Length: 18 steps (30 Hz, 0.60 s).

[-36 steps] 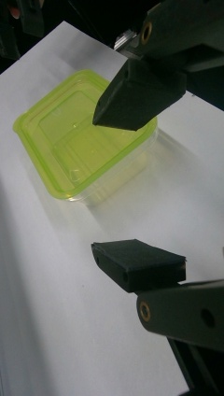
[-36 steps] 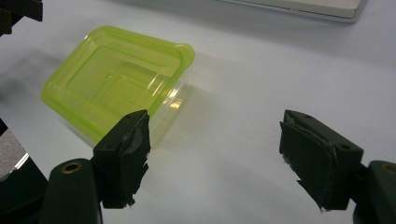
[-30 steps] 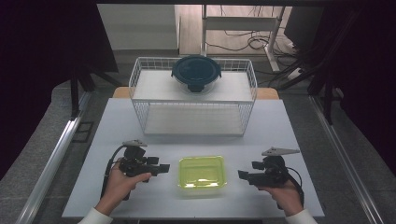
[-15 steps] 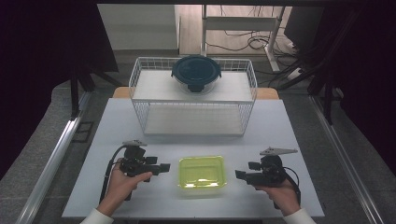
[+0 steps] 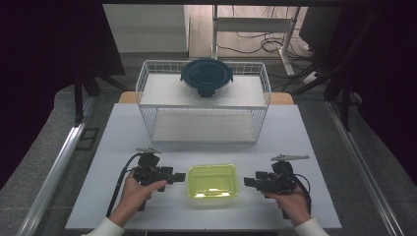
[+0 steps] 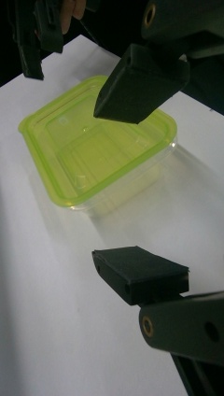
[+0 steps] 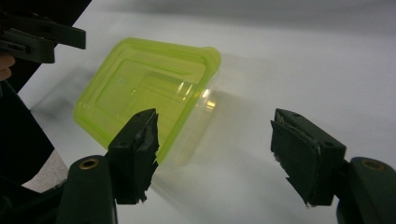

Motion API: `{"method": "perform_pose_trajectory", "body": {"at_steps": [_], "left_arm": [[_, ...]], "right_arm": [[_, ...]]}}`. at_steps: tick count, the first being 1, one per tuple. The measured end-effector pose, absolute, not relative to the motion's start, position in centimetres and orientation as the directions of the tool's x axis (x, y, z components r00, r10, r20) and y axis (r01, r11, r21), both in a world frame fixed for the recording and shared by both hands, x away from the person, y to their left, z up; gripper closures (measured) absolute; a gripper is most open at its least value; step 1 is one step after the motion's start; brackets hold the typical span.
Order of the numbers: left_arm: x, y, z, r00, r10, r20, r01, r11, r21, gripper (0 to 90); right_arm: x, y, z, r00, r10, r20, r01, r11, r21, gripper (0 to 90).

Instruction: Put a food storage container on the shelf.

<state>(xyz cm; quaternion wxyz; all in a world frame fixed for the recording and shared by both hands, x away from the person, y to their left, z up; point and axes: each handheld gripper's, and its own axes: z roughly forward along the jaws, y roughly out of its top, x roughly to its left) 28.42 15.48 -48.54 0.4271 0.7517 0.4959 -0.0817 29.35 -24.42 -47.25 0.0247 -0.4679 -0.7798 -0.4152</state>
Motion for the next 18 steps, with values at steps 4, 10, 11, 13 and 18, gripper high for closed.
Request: {"method": "perform_pose_trajectory", "body": {"at_steps": [4,10,11,13,18], "left_arm": [[28.7,15.2,-49.0,0.477,0.663,-0.576,0.831,-0.129,0.540,27.6],[29.3,15.1,-50.0,0.440,0.646,-0.624,0.859,-0.099,0.503,29.1],[29.3,15.0,-50.2,0.435,0.645,-0.628,0.862,-0.095,0.499,29.3],[29.4,14.9,-50.3,0.427,0.644,-0.635,0.866,-0.090,0.491,30.1],[29.4,14.5,-50.6,0.418,0.645,-0.639,0.871,-0.084,0.484,33.7]], "right_arm": [[29.8,-23.3,-47.5,-0.566,0.702,0.433,0.756,0.232,0.613,33.7],[30.5,-21.8,-48.0,-0.565,0.691,0.451,0.770,0.247,0.588,37.4],[30.6,-21.6,-48.1,-0.565,0.689,0.454,0.772,0.247,0.585,37.8],[30.8,-21.2,-48.3,-0.561,0.690,0.457,0.777,0.248,0.579,38.5],[31.1,-20.8,-48.8,-0.551,0.699,0.457,0.787,0.252,0.563,39.4]]}}
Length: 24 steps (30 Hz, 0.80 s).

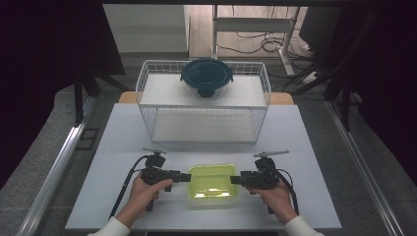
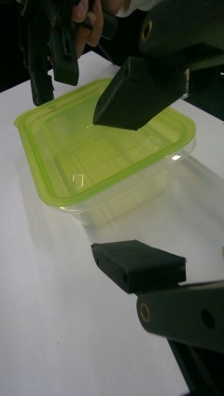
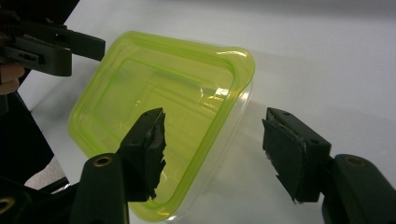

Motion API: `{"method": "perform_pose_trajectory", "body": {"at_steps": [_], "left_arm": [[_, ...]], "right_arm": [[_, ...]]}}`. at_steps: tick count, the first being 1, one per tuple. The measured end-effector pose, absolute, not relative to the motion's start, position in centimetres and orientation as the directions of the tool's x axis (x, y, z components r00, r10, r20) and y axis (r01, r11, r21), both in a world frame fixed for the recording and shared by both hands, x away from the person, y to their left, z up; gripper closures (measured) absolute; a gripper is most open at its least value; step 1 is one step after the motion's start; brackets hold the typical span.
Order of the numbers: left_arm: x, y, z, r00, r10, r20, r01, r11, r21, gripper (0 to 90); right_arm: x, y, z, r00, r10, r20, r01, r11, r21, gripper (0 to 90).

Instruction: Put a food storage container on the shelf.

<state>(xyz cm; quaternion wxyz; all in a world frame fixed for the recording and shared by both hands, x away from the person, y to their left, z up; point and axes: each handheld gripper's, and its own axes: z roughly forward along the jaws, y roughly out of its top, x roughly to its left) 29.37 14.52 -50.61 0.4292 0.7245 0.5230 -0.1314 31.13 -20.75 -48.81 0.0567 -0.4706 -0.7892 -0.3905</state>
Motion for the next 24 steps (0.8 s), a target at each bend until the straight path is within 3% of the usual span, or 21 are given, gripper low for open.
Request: {"method": "perform_pose_trajectory", "body": {"at_steps": [9,15,18,24], "left_arm": [[29.0,13.8,-51.3,0.412,0.624,-0.664,0.883,-0.095,0.459,40.8],[28.8,13.0,-51.6,0.412,0.601,-0.685,0.893,-0.114,0.436,54.5],[28.8,13.0,-51.7,0.395,0.623,-0.675,0.898,-0.107,0.427,66.1],[28.6,13.3,-51.2,0.394,0.622,-0.677,0.893,-0.084,0.442,74.1]], "right_arm": [[31.2,-20.6,-49.6,-0.541,0.684,0.490,0.806,0.254,0.535,48.2],[31.2,-20.4,-50.0,-0.533,0.658,0.532,0.823,0.255,0.508,59.6],[31.1,-20.6,-50.2,-0.500,0.657,0.564,0.843,0.221,0.490,68.4],[30.7,-20.8,-49.9,-0.458,0.663,0.592,0.863,0.172,0.474,74.2]]}}
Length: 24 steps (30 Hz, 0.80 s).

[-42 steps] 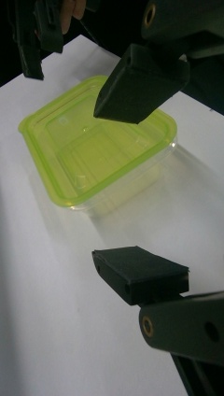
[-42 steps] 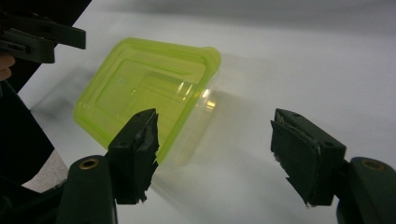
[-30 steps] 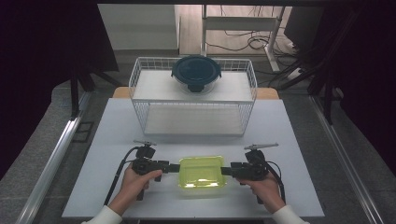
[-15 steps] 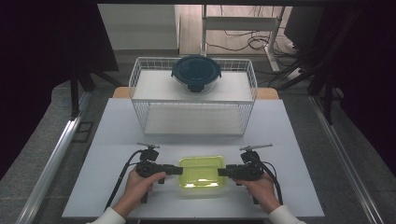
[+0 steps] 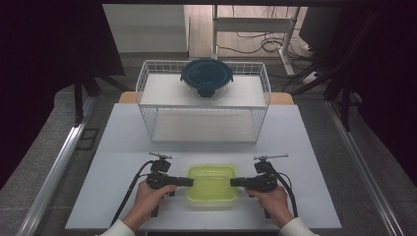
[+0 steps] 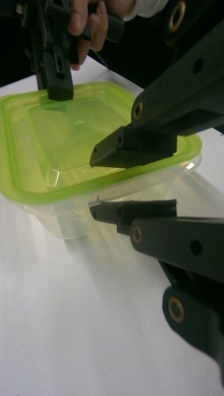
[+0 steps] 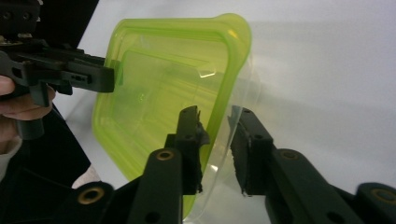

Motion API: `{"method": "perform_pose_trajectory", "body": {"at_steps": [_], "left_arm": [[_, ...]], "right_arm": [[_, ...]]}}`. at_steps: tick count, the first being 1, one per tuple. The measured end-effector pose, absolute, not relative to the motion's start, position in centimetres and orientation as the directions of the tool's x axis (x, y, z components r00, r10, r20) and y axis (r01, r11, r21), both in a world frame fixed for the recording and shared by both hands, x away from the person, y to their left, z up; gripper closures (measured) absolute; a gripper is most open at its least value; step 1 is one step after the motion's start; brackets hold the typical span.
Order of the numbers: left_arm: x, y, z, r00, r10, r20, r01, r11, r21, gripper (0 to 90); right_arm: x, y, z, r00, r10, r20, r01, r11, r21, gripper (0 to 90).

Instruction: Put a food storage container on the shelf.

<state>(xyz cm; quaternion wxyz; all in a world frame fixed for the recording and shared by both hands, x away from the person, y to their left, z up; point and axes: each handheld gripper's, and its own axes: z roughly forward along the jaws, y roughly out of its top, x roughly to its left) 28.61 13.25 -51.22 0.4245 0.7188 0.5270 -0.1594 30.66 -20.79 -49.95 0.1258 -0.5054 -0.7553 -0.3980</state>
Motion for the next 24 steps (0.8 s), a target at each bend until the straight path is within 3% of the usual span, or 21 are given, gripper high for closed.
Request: {"method": "perform_pose_trajectory", "body": {"at_steps": [24], "left_arm": [[27.5,13.5,-48.2,0.482,0.629,-0.610,0.828,-0.100,0.552,79.7]], "right_arm": [[29.7,-20.8,-47.7,-0.525,0.654,0.545,0.806,0.175,0.566,78.7]]}}
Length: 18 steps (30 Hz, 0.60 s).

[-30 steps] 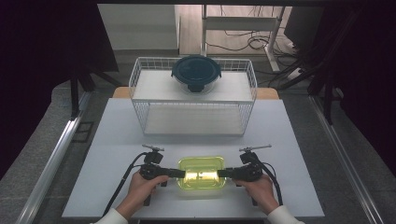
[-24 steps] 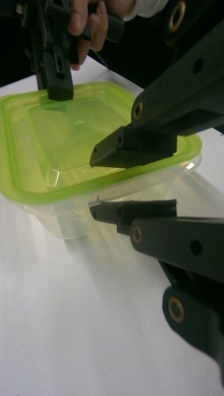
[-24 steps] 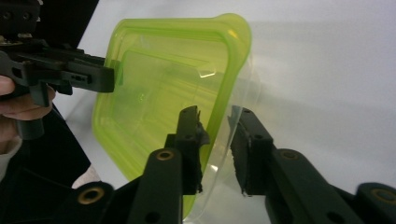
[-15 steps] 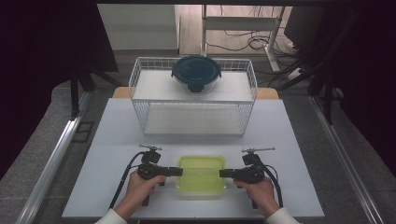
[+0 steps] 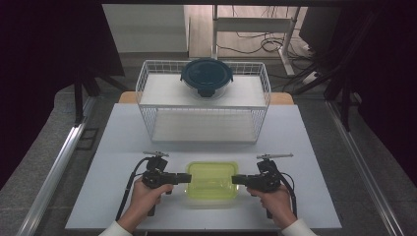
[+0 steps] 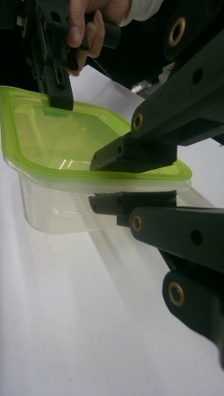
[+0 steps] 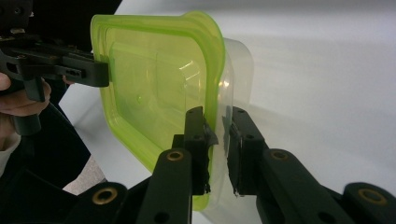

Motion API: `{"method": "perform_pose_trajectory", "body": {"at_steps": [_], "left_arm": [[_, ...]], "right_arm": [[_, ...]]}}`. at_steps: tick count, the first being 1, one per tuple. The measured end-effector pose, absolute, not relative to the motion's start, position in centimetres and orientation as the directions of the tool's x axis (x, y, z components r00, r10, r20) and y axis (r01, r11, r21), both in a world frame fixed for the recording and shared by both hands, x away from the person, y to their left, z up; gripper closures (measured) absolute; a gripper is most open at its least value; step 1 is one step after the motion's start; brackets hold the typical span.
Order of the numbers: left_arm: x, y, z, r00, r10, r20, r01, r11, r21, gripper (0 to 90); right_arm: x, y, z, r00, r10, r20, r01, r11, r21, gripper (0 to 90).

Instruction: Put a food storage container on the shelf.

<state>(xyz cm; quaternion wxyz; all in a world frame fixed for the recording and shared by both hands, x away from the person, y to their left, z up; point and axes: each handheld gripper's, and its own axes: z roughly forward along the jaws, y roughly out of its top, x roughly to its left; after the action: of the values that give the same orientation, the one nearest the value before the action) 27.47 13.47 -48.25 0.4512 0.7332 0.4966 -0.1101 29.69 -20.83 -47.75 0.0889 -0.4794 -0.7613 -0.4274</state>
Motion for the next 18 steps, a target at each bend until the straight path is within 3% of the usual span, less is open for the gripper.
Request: {"method": "perform_pose_trajectory", "body": {"at_steps": [18], "left_arm": [[27.5,13.6,-46.4,0.532,0.624,-0.572,0.788,-0.118,0.604,79.8]], "right_arm": [[29.4,-20.7,-45.5,-0.580,0.653,0.487,0.747,0.188,0.638,78.7]]}}
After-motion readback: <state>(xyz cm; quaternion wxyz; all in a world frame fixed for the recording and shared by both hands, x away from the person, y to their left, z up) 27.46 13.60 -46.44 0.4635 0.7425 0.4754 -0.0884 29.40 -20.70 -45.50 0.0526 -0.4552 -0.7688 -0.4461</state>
